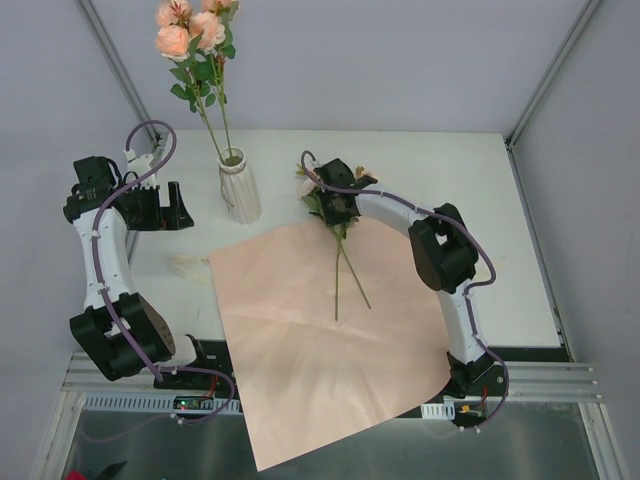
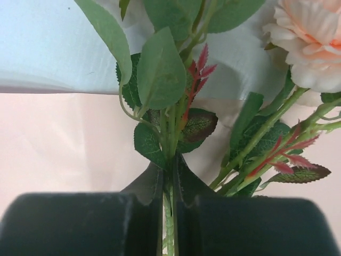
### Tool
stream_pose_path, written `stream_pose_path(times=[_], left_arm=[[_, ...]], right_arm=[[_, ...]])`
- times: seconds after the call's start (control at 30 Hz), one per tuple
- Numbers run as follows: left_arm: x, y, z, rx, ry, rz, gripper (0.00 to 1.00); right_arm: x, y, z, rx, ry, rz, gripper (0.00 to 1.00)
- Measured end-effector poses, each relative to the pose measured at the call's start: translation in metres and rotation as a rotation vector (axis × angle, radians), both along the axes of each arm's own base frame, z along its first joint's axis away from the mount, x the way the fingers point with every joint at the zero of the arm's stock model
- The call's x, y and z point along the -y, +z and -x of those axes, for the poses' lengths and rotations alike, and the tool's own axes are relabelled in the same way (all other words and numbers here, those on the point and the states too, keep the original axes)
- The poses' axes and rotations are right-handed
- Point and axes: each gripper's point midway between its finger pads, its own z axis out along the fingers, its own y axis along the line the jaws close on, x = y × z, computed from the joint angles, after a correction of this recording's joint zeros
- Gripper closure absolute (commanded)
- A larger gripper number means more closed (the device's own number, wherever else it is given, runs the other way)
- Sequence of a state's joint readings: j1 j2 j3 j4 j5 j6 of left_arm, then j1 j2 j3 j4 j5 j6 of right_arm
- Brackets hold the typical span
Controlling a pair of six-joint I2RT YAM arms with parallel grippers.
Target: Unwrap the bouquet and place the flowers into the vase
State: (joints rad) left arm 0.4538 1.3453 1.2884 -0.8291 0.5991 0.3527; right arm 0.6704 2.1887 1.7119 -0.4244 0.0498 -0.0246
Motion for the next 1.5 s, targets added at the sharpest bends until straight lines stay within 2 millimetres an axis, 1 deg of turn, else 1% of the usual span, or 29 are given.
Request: stream_pose_path(times=[0.07,0.13,0.17,0.23,0.33,0.37,0.43,0.47,0.5,0.57,0.63,0.73,0.8,0.83,0.87,0.9,0.97,1.0,1.1,1.2,1.33,1.5], left_arm=[[0.000,0.002,0.000,0.005,0.000,-0.002,0.01],[0.001,0.003,0.001,0.010,0.000,-0.004,0.01],[0.001,0.004,0.001,0.013,0.000,-0.005,0.01],[0.002,0.006,0.001,0.019,-0.003,-0.003,0.01],[0.007,0.008,0.003,0.023,-0.017,0.021,0.01],[0.009,0.008,0.005,0.020,-0.021,0.029,0.01],[0.011,0.008,0.006,0.015,-0.024,0.040,0.01],[0.011,0.008,0.006,0.013,-0.023,0.041,0.01],[0.012,0.008,0.007,0.009,-0.021,0.044,0.01],[0.012,0.008,0.007,0.005,-0.016,0.049,0.01],[0.012,0.009,0.008,0.002,-0.006,0.056,0.01],[0.010,0.013,0.006,0.007,0.011,0.060,0.01],[0.009,0.014,0.006,0.008,0.023,0.064,0.01],[0.009,0.014,0.006,0.008,0.025,0.066,0.01],[0.009,0.014,0.006,0.007,0.027,0.068,0.01],[0.009,0.014,0.006,0.007,0.028,0.068,0.01],[0.009,0.015,0.006,0.009,0.028,0.069,0.01],[0.009,0.015,0.006,0.011,0.028,0.068,0.01],[0.009,0.017,0.006,0.021,0.025,0.062,0.01],[0.009,0.020,0.007,0.032,0.021,0.054,0.01],[0.009,0.023,0.008,0.039,0.017,0.047,0.01],[0.009,0.028,0.006,0.056,0.011,0.041,0.01]], right_arm=[[0.000,0.006,0.000,0.004,-0.003,-0.009,0.99],[0.000,0.021,0.001,0.016,0.000,-0.026,0.99],[-0.001,0.031,0.001,0.027,0.002,-0.038,0.99],[-0.005,0.063,0.000,0.070,0.008,-0.081,0.99],[-0.013,0.131,-0.003,0.180,0.021,-0.181,0.99],[-0.015,0.166,-0.002,0.238,0.030,-0.234,0.99],[-0.019,0.227,0.005,0.338,0.053,-0.337,0.99],[-0.020,0.252,0.009,0.379,0.068,-0.383,0.99],[-0.023,0.282,0.015,0.435,0.093,-0.449,1.00],[-0.029,0.340,0.034,0.553,0.164,-0.595,0.99],[-0.034,0.391,0.055,0.682,0.239,-0.728,0.99],[-0.051,0.461,0.088,0.896,0.373,-0.914,0.99],[-0.067,0.499,0.104,1.049,0.460,-1.017,0.99],[-0.074,0.510,0.108,1.103,0.489,-1.053,0.99],[-0.085,0.527,0.111,1.180,0.528,-1.102,0.99],[-0.095,0.537,0.111,1.237,0.552,-1.138,0.99],[-0.114,0.543,0.103,1.311,0.572,-1.180,0.99],[-0.123,0.542,0.097,1.332,0.574,-1.190,0.99],[-0.151,0.529,0.073,1.368,0.572,-1.199,0.99],[-0.168,0.520,0.055,1.381,0.559,-1.202,0.99],[-0.177,0.509,0.040,1.382,0.530,-1.197,0.99],[-0.173,0.511,0.036,1.404,0.500,-1.206,0.99]])
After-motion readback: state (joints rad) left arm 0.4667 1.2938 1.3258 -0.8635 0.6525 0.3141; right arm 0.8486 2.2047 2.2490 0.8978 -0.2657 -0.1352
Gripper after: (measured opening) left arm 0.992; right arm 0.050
